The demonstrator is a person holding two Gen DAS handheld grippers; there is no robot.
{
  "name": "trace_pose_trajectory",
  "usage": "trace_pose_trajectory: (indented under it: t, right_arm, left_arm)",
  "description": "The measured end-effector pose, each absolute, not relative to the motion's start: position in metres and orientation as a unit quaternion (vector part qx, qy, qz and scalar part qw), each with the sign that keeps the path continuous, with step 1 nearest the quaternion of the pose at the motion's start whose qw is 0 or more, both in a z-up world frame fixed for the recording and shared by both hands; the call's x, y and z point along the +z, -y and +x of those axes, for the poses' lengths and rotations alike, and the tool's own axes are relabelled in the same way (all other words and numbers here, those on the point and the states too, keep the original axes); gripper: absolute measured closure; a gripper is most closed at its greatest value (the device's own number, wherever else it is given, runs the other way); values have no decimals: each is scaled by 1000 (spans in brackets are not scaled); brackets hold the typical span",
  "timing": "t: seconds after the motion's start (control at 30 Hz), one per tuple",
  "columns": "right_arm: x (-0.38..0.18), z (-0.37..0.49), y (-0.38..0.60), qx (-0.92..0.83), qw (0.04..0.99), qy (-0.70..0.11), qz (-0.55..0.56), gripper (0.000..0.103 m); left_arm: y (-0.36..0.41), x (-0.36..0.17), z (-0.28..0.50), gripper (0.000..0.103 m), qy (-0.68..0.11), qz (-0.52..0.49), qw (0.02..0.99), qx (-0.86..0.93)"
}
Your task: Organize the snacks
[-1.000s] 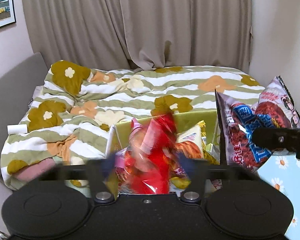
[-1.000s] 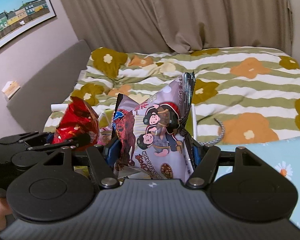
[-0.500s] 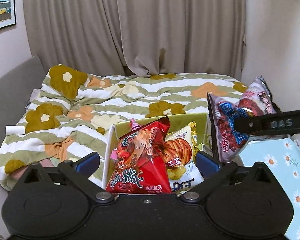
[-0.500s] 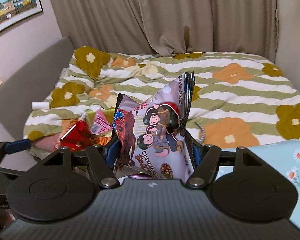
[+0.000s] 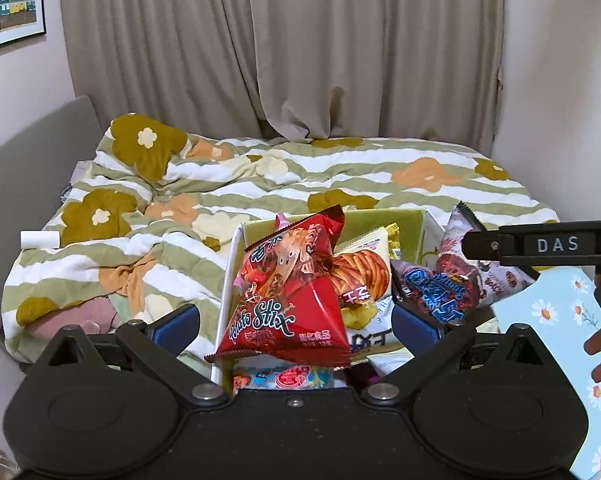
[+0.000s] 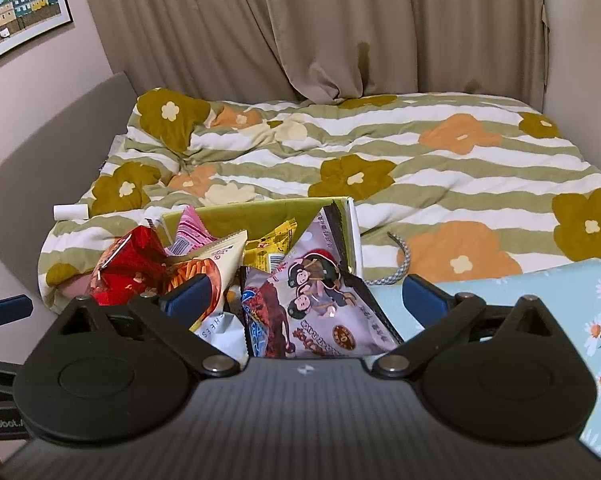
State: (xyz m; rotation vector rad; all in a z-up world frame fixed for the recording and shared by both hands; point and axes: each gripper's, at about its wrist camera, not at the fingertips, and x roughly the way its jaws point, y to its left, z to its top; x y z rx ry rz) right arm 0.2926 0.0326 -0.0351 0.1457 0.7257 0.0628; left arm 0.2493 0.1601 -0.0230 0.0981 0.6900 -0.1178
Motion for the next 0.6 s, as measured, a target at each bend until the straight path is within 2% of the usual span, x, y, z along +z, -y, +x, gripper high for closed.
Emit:
trace_pose_trajectory:
  t: [0.4, 0.6]
  right_arm:
    - [29, 203, 7, 38, 958, -282, 40, 0]
    - [48, 142, 34, 5, 959, -282, -2, 0]
  left_arm:
    - [-116, 24, 179, 0, -282, 35, 958, -36]
    - [-90, 36, 135, 0, -265, 27, 963, -26]
